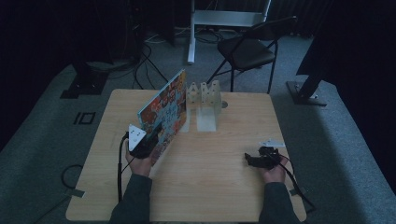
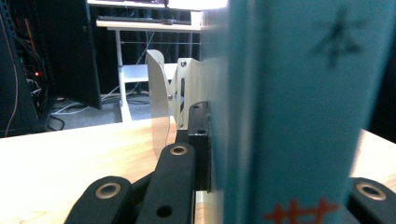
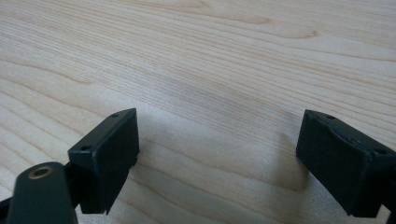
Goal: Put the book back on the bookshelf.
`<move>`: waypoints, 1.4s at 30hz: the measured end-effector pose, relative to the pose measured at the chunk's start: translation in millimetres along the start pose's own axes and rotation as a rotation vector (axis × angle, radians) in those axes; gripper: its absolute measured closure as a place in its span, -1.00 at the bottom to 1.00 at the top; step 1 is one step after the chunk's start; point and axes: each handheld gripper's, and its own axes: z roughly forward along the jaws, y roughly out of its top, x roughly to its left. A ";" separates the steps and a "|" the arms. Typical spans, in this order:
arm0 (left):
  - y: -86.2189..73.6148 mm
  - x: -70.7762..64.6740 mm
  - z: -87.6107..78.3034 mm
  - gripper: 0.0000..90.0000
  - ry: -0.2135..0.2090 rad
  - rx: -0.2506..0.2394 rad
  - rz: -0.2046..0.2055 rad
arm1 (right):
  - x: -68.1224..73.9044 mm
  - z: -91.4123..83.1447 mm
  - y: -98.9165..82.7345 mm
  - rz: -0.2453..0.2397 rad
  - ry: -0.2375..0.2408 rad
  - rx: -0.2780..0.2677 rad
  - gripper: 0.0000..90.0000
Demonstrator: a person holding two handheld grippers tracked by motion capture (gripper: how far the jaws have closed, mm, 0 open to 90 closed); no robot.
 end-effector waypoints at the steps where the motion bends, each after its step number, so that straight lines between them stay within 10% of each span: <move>1: 0.3 0.1 0.8 0.80 0.001 -0.001 0.003 | 0.0 0.0 0.0 0.000 0.000 0.000 -0.71; 42: 2.4 1.3 27.2 0.80 0.063 0.010 0.027 | 0.0 0.1 0.1 0.000 0.001 0.000 -0.71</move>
